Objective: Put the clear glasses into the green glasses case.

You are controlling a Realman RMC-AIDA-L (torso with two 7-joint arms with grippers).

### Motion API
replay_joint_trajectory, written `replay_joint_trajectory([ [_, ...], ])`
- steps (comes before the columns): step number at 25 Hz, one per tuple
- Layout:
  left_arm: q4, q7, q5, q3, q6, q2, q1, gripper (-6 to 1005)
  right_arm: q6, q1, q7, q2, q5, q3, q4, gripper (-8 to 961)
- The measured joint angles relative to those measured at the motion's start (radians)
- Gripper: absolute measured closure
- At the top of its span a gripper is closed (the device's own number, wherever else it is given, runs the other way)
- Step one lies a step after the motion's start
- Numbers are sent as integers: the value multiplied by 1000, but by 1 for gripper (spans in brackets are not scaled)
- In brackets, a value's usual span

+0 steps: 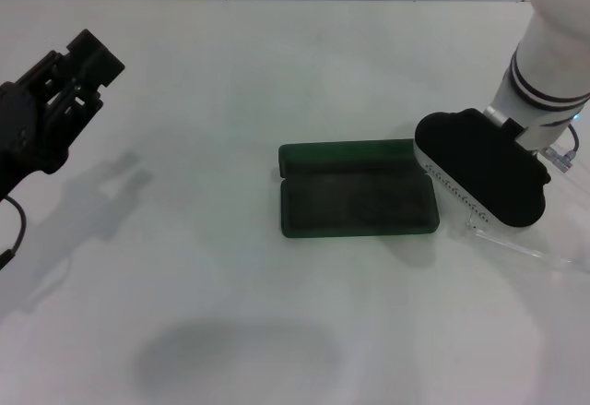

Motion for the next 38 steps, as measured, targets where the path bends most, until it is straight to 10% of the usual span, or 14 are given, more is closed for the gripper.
replay_joint_trajectory([
  [20,8,0,-2,0,2,0,23,651,-9,-60,46,0,-22,13,-117,743],
  [38,12,-34,-29,0,32,22,11,655,-79,-292,54,-3,141,325,-503,840],
])
